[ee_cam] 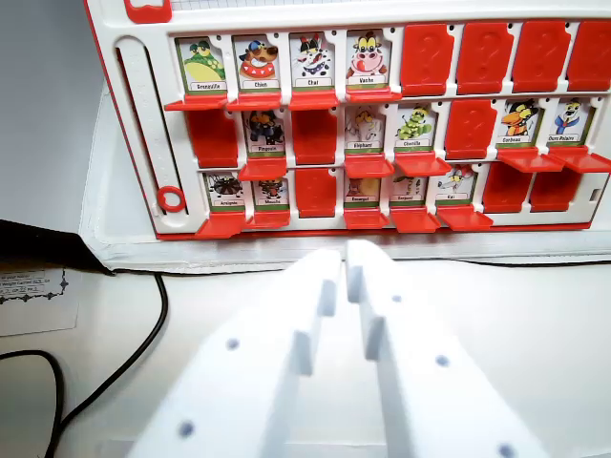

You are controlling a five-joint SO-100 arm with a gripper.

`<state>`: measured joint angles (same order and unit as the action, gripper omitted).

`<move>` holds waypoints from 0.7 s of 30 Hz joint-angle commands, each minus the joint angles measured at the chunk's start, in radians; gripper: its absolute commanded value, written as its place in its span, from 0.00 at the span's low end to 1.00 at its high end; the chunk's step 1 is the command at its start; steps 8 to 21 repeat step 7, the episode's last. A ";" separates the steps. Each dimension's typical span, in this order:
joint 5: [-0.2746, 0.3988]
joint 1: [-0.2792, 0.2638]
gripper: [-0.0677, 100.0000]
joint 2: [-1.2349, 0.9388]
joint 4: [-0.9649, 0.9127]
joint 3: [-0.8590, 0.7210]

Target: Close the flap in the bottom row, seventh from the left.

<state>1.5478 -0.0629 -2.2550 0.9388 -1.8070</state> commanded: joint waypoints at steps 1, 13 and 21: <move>0.018 -0.005 0.00 -0.055 -0.021 0.100; 0.025 0.011 0.00 -0.041 -0.025 0.118; 0.025 0.011 0.00 -0.041 -0.025 0.118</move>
